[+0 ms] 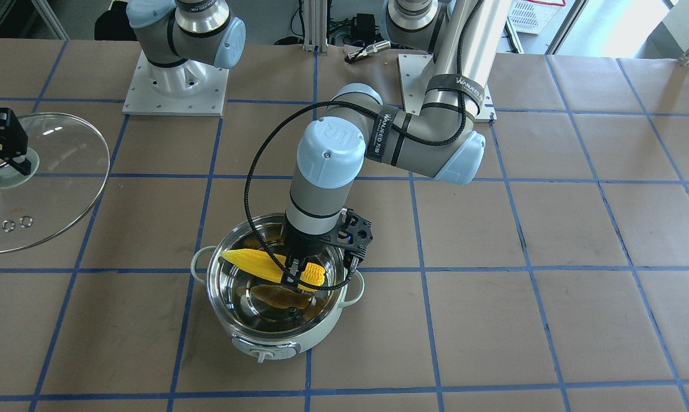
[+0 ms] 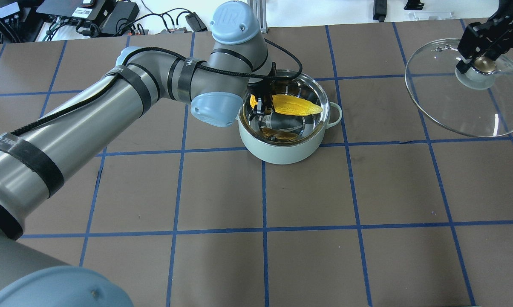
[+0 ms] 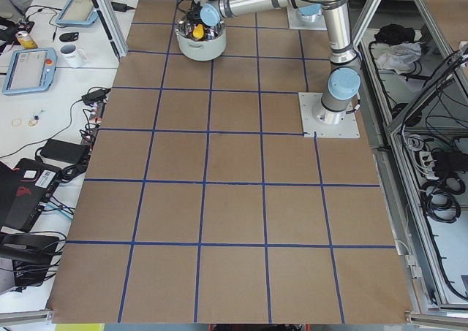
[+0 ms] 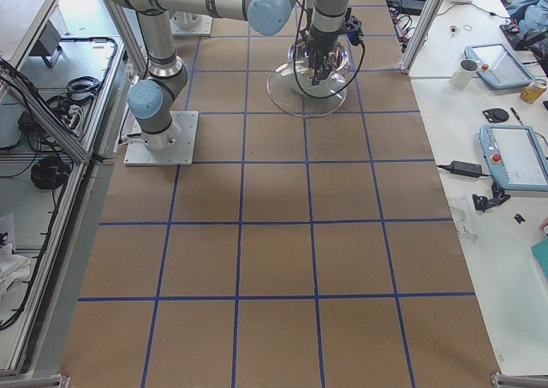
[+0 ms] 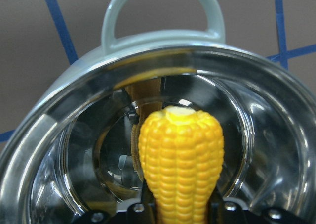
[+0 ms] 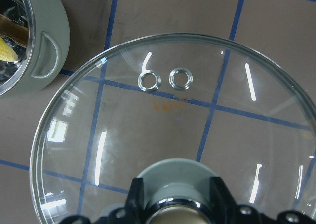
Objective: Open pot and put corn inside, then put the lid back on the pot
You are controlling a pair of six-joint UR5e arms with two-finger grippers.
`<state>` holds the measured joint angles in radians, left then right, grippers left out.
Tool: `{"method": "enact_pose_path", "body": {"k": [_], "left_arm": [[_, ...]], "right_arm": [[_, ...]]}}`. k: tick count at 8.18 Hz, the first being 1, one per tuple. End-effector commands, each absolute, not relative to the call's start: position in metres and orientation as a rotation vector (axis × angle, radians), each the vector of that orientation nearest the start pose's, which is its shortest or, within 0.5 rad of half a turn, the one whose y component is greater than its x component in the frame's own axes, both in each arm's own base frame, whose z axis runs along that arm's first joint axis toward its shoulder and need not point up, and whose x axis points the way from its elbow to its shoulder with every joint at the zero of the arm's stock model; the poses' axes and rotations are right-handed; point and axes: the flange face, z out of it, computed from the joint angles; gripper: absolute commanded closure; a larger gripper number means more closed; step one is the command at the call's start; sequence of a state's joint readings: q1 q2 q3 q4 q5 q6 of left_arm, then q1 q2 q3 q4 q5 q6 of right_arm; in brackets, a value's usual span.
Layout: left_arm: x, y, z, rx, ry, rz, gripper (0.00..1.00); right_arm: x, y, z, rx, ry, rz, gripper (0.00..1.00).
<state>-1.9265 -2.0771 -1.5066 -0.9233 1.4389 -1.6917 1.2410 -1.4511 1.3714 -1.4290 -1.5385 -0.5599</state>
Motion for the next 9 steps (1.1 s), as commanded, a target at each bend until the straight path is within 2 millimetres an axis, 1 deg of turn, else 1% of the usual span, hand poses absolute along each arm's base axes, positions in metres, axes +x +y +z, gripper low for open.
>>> {"method": "enact_pose_path", "body": {"k": [1,3,4,5,6,7,8,9], "left_arm": [[-0.374,-0.585,0.297,-2.138,2.659,-0.028,0.00],[-0.381,-0.585,0.308,-2.151,2.724,-0.062,0.00],[-0.388,-0.579,0.315,-2.124,2.756,-0.073,0.00],[-0.389,-0.575,0.329,-2.076,2.810,-0.100,0.00],[-0.384,-0.570,0.349,-1.871,2.957,-0.169,0.00],[-0.382,-0.567,0.362,-1.629,3.101,-0.241,0.00],[-0.382,-0.567,0.364,-1.425,3.183,-0.288,0.00],[-0.381,-0.567,0.365,-1.275,3.235,-0.317,0.00]], "right_arm": [[-0.043,-0.550,0.511,-0.355,3.064,0.063,0.81],[-0.036,-0.550,0.512,-0.349,3.033,0.045,0.81],[-0.030,-0.548,0.516,-0.354,3.018,0.023,0.80],[-0.020,-0.547,0.519,-0.336,3.020,0.019,0.80],[-0.005,-0.549,0.524,-0.276,3.034,-0.002,0.81],[0.010,-0.550,0.531,-0.231,3.054,-0.041,0.81],[0.026,-0.553,0.529,-0.193,3.053,-0.045,0.81],[0.043,-0.556,0.526,-0.091,3.059,-0.050,0.80]]}}
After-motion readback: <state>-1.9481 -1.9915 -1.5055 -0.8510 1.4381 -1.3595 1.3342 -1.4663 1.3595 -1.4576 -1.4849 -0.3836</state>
